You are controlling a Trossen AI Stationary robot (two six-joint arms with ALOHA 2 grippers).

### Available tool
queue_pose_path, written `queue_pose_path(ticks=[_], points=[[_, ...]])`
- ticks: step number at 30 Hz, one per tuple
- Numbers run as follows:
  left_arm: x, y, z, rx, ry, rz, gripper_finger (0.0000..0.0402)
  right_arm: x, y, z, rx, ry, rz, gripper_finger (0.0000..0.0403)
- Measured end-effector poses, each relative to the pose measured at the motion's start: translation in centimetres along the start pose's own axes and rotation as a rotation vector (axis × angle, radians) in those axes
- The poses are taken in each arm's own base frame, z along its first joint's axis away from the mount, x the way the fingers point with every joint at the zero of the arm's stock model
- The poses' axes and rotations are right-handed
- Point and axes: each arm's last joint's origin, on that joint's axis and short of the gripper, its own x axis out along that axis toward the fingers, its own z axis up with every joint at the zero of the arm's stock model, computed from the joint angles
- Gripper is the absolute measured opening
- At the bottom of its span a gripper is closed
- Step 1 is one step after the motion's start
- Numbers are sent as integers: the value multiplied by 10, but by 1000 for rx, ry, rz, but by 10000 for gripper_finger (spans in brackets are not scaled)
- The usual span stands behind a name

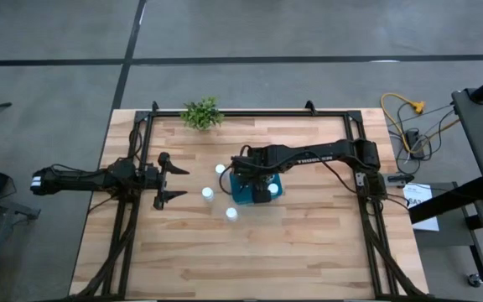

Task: Pick and place pill bottles into a basket
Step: Put the white medicine bottle into the blue bin

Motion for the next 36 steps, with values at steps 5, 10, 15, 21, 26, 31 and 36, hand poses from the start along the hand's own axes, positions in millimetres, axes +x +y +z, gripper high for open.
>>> queue_pose_path(ticks=[5,10,15,21,26,31,36], points=[[0,0,0,0,0,0,295,4,-3,-3,8,5,-4,150],[0,0,0,0,0,0,295,0,-6,-7,18,-26,-14,150],[0,0,0,0,0,0,295,-8,-7,-16,40,-109,-24,150],[0,0,0,0,2,0,295,-12,-7,-29,75,-150,-20,150],[0,0,0,0,1,0,295,-10,-4,-30,58,-154,31,150],[0,0,0,0,2,0,295,-10,-4,-30,42,-163,51,150],[0,0,0,0,2,0,295,-10,-5,-30,32,-162,50,150]])
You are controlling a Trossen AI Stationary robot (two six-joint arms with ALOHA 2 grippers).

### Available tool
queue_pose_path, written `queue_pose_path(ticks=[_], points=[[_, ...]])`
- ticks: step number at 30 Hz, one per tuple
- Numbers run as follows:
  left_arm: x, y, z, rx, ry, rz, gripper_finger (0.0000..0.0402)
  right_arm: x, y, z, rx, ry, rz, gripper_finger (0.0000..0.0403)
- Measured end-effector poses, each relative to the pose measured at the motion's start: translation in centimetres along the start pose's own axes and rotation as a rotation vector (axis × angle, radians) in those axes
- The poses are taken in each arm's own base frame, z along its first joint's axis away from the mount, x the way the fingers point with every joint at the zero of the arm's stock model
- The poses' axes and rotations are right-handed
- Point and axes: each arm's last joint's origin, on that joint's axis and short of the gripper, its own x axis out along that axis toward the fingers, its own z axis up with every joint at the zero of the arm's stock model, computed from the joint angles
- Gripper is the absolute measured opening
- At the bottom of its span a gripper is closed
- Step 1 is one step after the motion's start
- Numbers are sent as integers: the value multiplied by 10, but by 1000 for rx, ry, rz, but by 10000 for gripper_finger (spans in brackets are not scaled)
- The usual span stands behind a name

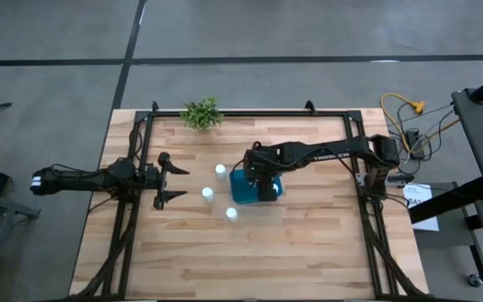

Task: Pick and place pill bottles into a basket
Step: Put the white medicine bottle into the blue bin

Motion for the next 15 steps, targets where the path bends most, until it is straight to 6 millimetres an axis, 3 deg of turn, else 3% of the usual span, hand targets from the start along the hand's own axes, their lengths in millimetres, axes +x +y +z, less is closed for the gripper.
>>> queue_pose_path(ticks=[15], points=[[0,0,0,0,0,0,295,6,-9,-5,3,-3,37,150]])
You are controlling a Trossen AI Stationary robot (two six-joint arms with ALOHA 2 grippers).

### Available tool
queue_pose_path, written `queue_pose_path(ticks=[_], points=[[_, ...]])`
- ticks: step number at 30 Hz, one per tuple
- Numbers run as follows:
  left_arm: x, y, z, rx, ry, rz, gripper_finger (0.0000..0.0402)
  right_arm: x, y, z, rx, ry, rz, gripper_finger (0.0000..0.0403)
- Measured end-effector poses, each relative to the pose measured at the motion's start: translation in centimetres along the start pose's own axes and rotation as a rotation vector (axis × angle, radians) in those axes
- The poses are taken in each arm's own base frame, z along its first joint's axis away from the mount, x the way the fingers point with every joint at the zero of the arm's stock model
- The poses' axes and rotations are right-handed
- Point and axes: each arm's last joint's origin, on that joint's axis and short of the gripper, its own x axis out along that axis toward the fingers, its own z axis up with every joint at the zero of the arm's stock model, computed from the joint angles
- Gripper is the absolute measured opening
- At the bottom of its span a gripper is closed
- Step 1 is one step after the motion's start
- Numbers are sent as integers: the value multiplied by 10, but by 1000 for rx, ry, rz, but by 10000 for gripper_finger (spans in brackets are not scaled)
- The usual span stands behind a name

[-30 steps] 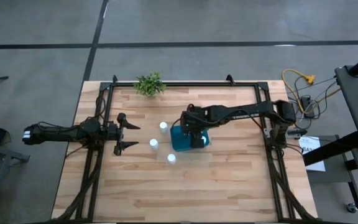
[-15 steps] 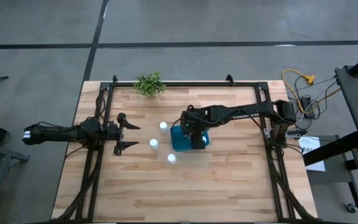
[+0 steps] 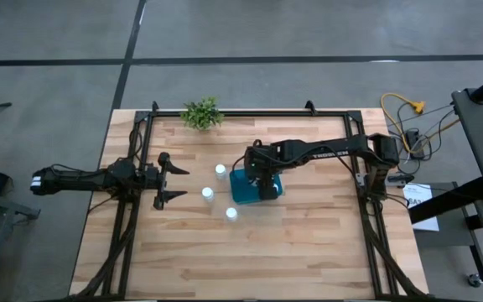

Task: Pick and place pill bottles into a basket
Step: Put the white medicine bottle into the blue bin

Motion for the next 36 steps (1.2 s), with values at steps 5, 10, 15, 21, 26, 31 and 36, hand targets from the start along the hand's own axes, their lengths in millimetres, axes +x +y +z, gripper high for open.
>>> queue_pose_path(ticks=[5,10,15,21,26,31,36], points=[[0,0,0,0,0,0,295,1,-2,2,-11,-18,3,150],[0,0,0,0,0,0,295,9,-9,0,3,-9,-2,150],[0,0,0,0,-1,0,295,17,-10,0,-9,1,5,150],[0,0,0,0,0,0,295,23,-14,-2,-7,19,1,150],[0,0,0,0,0,0,295,23,-21,-3,11,21,-9,150],[0,0,0,0,0,0,295,23,-23,-4,13,22,-13,150],[0,0,0,0,0,0,295,23,-24,-4,13,22,-14,150]])
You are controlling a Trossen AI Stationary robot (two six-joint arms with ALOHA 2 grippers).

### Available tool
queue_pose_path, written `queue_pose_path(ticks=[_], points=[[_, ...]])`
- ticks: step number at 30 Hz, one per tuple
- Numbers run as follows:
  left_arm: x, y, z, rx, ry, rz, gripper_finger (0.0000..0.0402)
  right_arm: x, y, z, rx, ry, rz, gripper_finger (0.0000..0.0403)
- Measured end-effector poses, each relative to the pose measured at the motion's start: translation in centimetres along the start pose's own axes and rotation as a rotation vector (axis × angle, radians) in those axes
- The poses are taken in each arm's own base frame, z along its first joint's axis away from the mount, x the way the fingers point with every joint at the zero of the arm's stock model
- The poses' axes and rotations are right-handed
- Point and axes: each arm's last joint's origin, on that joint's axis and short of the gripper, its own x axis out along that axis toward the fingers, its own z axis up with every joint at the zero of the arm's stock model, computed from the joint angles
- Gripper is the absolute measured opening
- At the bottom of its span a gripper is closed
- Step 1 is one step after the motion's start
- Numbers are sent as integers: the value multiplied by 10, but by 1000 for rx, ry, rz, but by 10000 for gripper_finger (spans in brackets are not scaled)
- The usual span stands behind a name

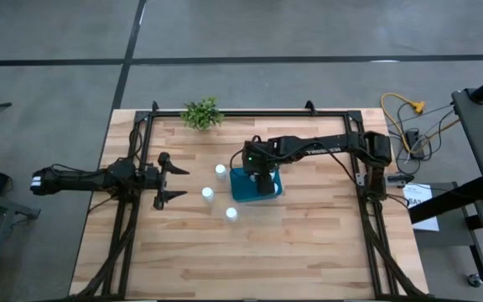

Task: Pick and place pill bottles into a basket
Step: Put the white medicine bottle into the blue bin

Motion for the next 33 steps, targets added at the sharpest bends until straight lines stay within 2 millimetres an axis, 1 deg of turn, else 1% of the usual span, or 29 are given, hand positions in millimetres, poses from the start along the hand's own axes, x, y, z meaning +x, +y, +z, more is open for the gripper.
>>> queue_pose_path(ticks=[13,20,33], points=[[0,0,0,0,0,0,295,0,0,-1,-2,5,0,150],[0,0,0,0,0,0,295,0,-1,-2,-17,5,31,150],[0,0,0,0,1,0,295,1,-9,-5,-2,0,74,150]])
